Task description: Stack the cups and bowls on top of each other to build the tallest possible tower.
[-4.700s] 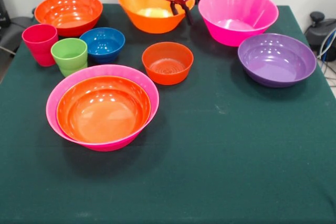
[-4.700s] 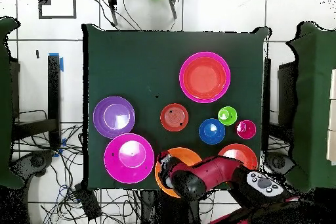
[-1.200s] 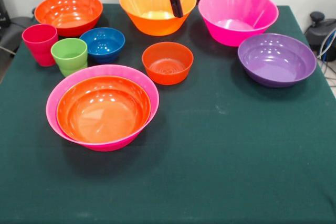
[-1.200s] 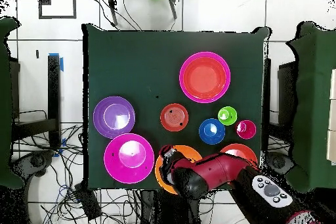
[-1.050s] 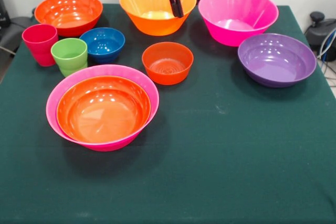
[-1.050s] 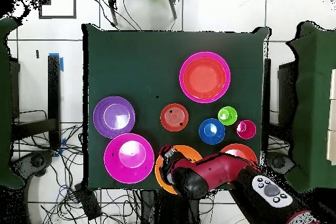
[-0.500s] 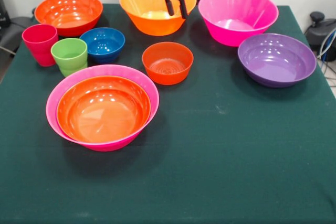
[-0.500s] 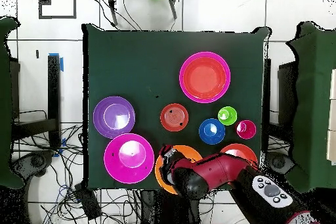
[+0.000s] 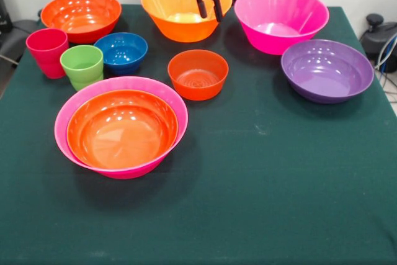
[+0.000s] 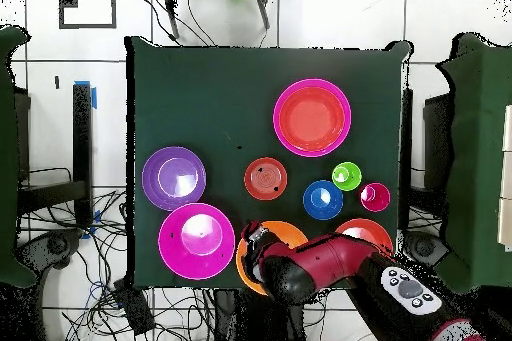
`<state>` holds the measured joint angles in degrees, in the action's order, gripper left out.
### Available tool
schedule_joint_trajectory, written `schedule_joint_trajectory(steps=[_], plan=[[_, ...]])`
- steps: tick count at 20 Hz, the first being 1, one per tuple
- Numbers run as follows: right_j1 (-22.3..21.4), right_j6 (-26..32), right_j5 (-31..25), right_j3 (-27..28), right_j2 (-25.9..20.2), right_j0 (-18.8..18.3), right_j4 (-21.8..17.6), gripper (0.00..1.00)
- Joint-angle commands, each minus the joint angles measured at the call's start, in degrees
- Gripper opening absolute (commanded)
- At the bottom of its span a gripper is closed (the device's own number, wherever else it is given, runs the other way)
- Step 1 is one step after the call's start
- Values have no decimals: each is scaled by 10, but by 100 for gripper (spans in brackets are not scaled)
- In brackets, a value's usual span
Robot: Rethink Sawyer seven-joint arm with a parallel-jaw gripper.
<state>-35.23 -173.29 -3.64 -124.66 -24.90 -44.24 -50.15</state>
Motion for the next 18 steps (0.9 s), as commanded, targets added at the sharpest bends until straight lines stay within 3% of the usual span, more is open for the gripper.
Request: schedule_joint_trajectory(steps=[1, 18], plan=[[54, 26, 23, 40, 17, 37, -32, 100], [85, 37, 45, 76, 41, 56, -44, 100]])
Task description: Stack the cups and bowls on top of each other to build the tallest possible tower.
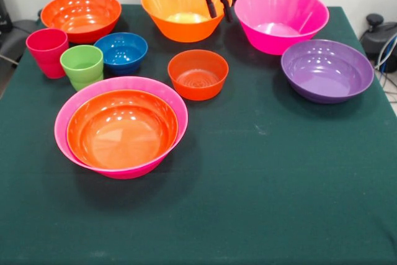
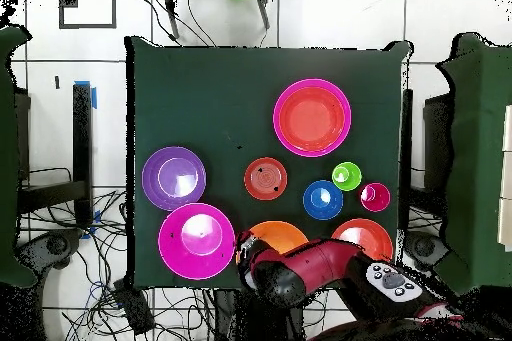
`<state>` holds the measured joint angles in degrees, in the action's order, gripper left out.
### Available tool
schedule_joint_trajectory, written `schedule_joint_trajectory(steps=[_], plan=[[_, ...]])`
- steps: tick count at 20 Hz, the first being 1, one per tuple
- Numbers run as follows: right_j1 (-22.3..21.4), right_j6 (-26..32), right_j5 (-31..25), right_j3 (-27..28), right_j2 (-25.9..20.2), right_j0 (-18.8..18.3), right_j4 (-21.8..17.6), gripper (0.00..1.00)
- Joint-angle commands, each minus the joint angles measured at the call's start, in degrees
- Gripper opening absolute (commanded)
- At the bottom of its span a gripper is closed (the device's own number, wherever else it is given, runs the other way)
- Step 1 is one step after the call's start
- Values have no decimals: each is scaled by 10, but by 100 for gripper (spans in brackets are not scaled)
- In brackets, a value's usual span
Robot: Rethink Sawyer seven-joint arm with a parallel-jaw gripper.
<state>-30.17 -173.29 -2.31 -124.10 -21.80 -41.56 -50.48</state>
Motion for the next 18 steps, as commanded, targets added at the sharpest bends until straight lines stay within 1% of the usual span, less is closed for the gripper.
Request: schedule_joint_trajectory(steps=[1, 3, 6, 9, 18], plan=[[34, 37, 32, 71, 11, 31, -41, 100], [32, 37, 32, 72, 13, 32, -41, 100], [32, 43, 18, 67, 0, 21, -35, 100], [33, 45, 16, 67, -6, 15, -34, 100], [8, 55, -3, 45, -30, -6, -24, 100]])
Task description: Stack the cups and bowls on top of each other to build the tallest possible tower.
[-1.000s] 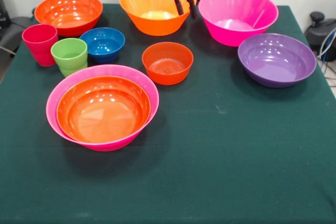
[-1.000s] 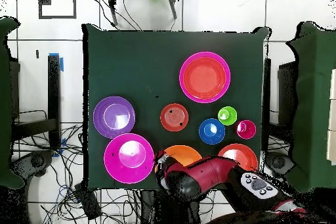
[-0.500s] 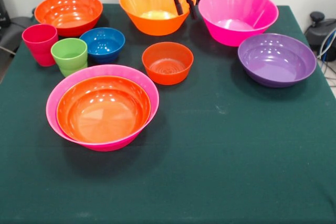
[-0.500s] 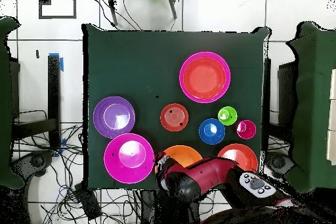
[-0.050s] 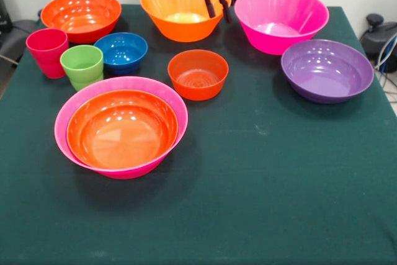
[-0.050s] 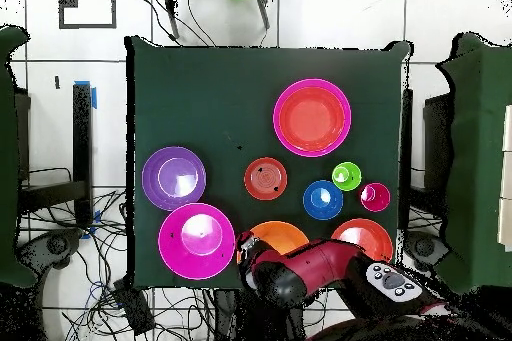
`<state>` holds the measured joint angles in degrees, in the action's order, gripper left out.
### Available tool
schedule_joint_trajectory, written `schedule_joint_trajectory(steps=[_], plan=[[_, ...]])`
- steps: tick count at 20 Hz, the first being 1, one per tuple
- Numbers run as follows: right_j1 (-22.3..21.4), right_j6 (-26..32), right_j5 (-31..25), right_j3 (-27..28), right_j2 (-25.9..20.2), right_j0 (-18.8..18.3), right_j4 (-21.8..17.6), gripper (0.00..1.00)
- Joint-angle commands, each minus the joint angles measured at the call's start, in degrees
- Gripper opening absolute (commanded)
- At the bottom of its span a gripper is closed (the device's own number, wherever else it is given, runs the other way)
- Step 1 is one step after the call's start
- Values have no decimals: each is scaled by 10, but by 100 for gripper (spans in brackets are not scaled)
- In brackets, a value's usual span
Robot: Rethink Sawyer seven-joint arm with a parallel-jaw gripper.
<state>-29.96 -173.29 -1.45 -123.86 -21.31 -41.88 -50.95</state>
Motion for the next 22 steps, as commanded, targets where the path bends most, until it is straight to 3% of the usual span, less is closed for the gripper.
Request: schedule_joint_trajectory(steps=[1, 4, 22], plan=[[3, 57, -15, 42, -36, -4, -19, 100], [-4, 50, -8, 44, -21, 10, -22, 100], [-6, 60, -21, 33, -43, -9, -16, 100]])
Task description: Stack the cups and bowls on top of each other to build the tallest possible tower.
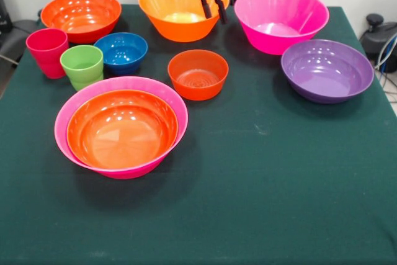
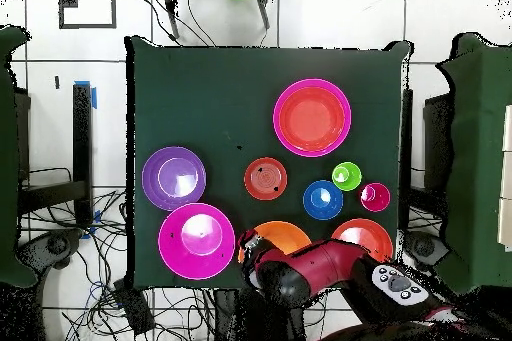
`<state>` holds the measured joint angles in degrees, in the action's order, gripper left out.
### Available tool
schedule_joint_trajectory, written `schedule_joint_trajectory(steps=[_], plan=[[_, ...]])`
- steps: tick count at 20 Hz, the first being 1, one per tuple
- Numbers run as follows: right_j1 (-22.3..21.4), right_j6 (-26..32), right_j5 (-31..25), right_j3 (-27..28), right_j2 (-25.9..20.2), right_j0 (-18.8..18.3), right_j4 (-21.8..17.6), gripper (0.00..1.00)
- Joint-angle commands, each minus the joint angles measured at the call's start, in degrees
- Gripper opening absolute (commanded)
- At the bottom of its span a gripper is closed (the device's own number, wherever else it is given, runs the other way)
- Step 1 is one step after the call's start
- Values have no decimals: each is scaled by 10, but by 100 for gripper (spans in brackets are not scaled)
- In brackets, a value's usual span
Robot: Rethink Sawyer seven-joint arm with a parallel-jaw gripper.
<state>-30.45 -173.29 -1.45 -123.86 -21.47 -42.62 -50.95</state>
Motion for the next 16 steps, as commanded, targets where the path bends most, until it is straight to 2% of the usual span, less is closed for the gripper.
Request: schedule_joint_trajectory(steps=[1, 16], plan=[[-3, 60, -21, 33, -42, -2, -16, 100], [-13, 64, -33, 31, -46, -1, -12, 100]])
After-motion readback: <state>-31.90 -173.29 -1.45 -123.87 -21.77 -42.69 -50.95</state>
